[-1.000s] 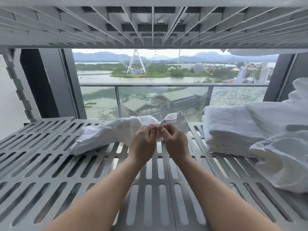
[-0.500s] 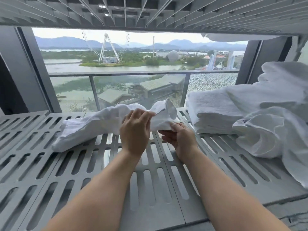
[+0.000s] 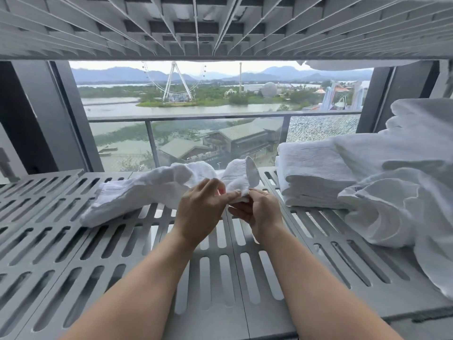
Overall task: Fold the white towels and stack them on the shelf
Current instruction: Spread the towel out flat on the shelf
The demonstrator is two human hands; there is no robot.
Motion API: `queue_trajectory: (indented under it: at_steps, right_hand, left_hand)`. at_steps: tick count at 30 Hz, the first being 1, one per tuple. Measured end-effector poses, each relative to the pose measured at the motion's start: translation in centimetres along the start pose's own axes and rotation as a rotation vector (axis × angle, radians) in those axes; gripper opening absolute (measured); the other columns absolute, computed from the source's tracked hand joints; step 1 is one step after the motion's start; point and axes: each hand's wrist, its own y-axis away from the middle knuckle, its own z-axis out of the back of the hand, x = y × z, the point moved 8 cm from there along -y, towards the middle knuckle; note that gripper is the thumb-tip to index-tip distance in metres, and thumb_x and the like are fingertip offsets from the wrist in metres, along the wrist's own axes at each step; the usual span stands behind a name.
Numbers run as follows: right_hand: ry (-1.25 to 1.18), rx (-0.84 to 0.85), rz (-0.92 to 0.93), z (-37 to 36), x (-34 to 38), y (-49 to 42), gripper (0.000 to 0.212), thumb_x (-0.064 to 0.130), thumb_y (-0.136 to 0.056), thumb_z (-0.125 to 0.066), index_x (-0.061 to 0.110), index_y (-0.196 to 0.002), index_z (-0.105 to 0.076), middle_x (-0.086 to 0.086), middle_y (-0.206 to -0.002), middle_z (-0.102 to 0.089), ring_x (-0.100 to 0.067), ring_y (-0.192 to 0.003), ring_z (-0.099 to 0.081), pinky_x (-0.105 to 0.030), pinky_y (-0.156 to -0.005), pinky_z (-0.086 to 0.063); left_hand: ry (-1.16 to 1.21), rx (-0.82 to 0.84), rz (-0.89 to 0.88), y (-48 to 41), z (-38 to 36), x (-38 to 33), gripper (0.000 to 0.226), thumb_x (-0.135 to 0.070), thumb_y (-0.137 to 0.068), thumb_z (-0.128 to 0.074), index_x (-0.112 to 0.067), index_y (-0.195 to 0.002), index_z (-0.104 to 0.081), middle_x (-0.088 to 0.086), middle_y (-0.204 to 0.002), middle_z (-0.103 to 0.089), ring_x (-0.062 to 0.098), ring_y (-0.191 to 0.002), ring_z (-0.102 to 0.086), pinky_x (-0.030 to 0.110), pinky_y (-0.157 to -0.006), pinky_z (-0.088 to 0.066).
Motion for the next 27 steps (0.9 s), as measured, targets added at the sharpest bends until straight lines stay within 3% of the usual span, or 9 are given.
queue_trajectory:
  at_steps: [6,12,16,21,27]
  right_hand:
    - [0.060,-0.019,-0.020,0.1,0.1,-0.3,0.033,-0.001,-0.090,-0.047,0.004,-0.070,-0.073,-0.022,-0.075,-0.072,-0.031,-0.067,-0.072,-0.035,-0.059,-0.059]
    - [0.081,-0.026,-0.042,0.4,0.0,-0.3,0.028,0.015,-0.097,-0.050,-0.005,-0.098,-0.070,-0.028,-0.090,-0.073,-0.036,-0.074,-0.073,-0.043,-0.069,-0.062]
    - [0.179,-0.027,0.004,0.4,0.4,-0.2,0.020,0.011,-0.094,-0.055,-0.005,-0.094,-0.068,-0.035,-0.099,-0.069,-0.048,-0.085,-0.071,-0.056,-0.083,-0.059]
    - [0.145,-0.006,0.006,-0.1,0.5,0.0,0.017,0.006,-0.097,-0.053,-0.001,-0.091,-0.067,-0.031,-0.101,-0.071,-0.034,-0.080,-0.071,-0.044,-0.077,-0.062]
    - [0.119,0.050,-0.208,-0.6,-1.6,0.5,0.028,0.028,-0.097,-0.064,0.002,-0.096,-0.074,-0.018,-0.087,-0.076,-0.027,-0.072,-0.075,-0.033,-0.062,-0.061]
  left_hand:
    - [0.005,-0.001,-0.017,0.2,-0.1,0.2,0.027,-0.017,-0.094,-0.066,-0.035,-0.112,-0.075,-0.003,-0.090,-0.060,0.016,-0.076,-0.057,0.032,-0.053,-0.050]
    - [0.061,0.021,-0.040,0.4,-0.4,-0.4,0.018,-0.031,-0.096,-0.066,-0.034,-0.112,-0.075,-0.003,-0.092,-0.061,0.017,-0.077,-0.058,0.032,-0.054,-0.050]
    - [0.056,0.007,-0.021,0.2,-0.2,-0.4,0.014,-0.041,-0.095,-0.068,-0.035,-0.103,-0.077,-0.006,-0.091,-0.063,0.015,-0.078,-0.061,0.032,-0.053,-0.050]
    - [0.031,-0.023,-0.005,0.0,-0.1,-0.6,0.010,-0.027,-0.091,-0.073,-0.033,-0.097,-0.077,-0.009,-0.085,-0.065,0.015,-0.077,-0.064,0.031,-0.048,-0.049]
    - [-0.059,-0.050,0.009,0.0,-0.3,-0.7,0.010,-0.019,-0.091,-0.068,-0.026,-0.092,-0.074,-0.008,-0.084,-0.064,0.015,-0.077,-0.064,0.034,-0.046,-0.050]
